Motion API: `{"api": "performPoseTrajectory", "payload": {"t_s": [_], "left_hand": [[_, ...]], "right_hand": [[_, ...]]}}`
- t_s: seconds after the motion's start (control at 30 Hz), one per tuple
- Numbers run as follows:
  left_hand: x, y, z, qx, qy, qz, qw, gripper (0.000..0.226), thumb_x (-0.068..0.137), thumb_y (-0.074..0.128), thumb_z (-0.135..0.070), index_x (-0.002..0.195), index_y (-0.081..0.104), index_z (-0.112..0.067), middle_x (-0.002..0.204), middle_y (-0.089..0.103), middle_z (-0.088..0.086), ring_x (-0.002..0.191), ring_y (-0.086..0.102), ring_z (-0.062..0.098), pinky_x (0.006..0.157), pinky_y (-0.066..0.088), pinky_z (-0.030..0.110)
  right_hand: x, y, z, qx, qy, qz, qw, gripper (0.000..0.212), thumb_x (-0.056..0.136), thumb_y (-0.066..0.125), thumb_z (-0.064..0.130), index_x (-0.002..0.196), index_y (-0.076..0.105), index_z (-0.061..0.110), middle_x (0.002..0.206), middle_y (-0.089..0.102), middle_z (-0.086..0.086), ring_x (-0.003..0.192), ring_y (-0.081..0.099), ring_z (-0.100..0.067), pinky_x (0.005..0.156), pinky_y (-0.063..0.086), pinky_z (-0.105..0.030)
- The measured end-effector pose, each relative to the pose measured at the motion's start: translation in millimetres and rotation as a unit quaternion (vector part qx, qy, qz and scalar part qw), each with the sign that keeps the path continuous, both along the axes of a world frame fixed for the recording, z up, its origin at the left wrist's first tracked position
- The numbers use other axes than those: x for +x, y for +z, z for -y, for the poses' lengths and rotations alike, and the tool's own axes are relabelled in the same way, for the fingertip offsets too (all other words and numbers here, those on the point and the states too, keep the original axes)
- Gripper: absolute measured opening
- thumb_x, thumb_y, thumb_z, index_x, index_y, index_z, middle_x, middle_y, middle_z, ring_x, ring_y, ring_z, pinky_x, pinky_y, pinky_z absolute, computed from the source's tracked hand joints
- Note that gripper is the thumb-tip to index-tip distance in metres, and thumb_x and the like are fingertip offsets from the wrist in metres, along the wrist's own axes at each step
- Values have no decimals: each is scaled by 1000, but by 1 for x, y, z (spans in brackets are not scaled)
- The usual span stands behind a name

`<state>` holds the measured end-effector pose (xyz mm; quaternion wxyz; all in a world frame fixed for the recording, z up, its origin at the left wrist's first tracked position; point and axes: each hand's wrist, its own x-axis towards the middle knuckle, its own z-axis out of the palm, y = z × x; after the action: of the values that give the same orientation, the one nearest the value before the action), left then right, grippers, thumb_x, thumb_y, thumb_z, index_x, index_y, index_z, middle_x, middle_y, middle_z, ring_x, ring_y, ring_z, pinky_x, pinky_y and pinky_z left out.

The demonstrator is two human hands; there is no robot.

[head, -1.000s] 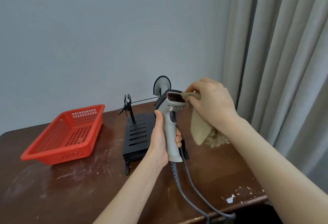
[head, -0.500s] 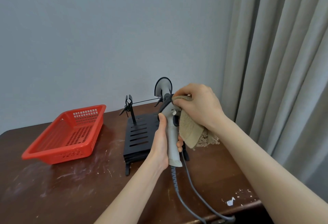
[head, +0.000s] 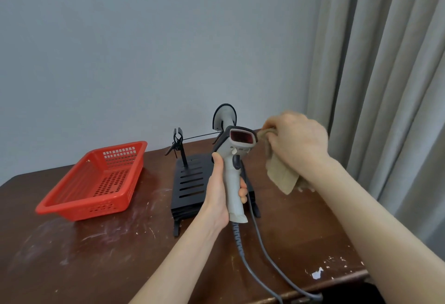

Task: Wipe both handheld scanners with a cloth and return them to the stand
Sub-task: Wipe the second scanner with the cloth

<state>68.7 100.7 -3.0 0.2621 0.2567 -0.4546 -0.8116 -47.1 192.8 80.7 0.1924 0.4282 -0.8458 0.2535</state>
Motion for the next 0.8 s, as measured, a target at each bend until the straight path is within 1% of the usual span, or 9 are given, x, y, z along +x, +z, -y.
{"api": "performPoseTrajectory", "payload": {"t_s": [0.07,0.13,0.17,0.23,0.3,0.43,0.53,0.67,0.8], "left_hand": [[0,3,1,18,-6,-16,1000,65,73,43,-73,71,55,-10,53,45,4,35,42,12,36,35,19],[1,3,1,17,-13,-24,999,65,71,43,-74,69,56,-10,54,45,4,35,41,12,35,35,19],[0,3,1,10,-17,-27,999,67,73,42,-74,68,58,-9,55,45,5,35,41,13,35,35,20],[0,2,0,-12,-23,-30,999,70,79,38,-74,71,63,-9,57,47,8,36,42,14,36,36,21],[-1,2,-3,-22,-29,-24,999,71,76,38,-74,74,63,-8,56,47,8,36,42,14,37,37,21],[-1,1,-2,-31,-34,-14,999,71,71,41,-75,77,61,-7,54,47,8,37,42,15,37,38,22],[-2,0,-3,-47,-35,-15,998,72,72,42,-74,77,64,-6,57,49,10,37,43,16,37,38,22],[-2,1,-1,-47,-28,-4,998,71,72,41,-75,72,62,-6,53,49,8,36,44,16,37,38,22],[-1,2,1,-57,-11,9,998,69,68,42,-75,69,61,-8,51,49,7,36,44,16,37,38,22]], "right_hand": [[-1,-1,-3,-69,5,15,997,19,92,50,29,100,68,28,103,65,1,91,61,-28,66,40,-30],[5,-1,-3,-121,68,52,989,15,89,56,30,95,70,28,97,68,4,90,62,-23,71,46,-33],[9,-1,-2,-129,95,60,985,14,87,58,30,93,70,27,94,68,5,89,61,-21,73,47,-34],[14,-3,1,-119,106,56,986,14,86,60,29,94,70,25,93,65,5,89,59,-20,71,43,-30],[14,-6,3,-102,88,48,990,17,88,58,31,97,70,22,95,64,3,89,59,-22,68,37,-28],[14,-8,6,-96,84,59,990,19,90,56,31,100,69,21,98,63,2,92,58,-23,68,35,-28],[19,-3,10,-113,126,77,983,16,89,58,28,97,71,23,94,63,5,91,57,-19,68,34,-27],[19,4,7,-77,187,64,977,15,89,57,27,96,70,30,97,63,6,92,58,-18,74,44,-32],[13,4,1,-25,171,26,985,18,92,51,28,100,65,38,102,59,8,93,57,-20,69,37,-30]]}}
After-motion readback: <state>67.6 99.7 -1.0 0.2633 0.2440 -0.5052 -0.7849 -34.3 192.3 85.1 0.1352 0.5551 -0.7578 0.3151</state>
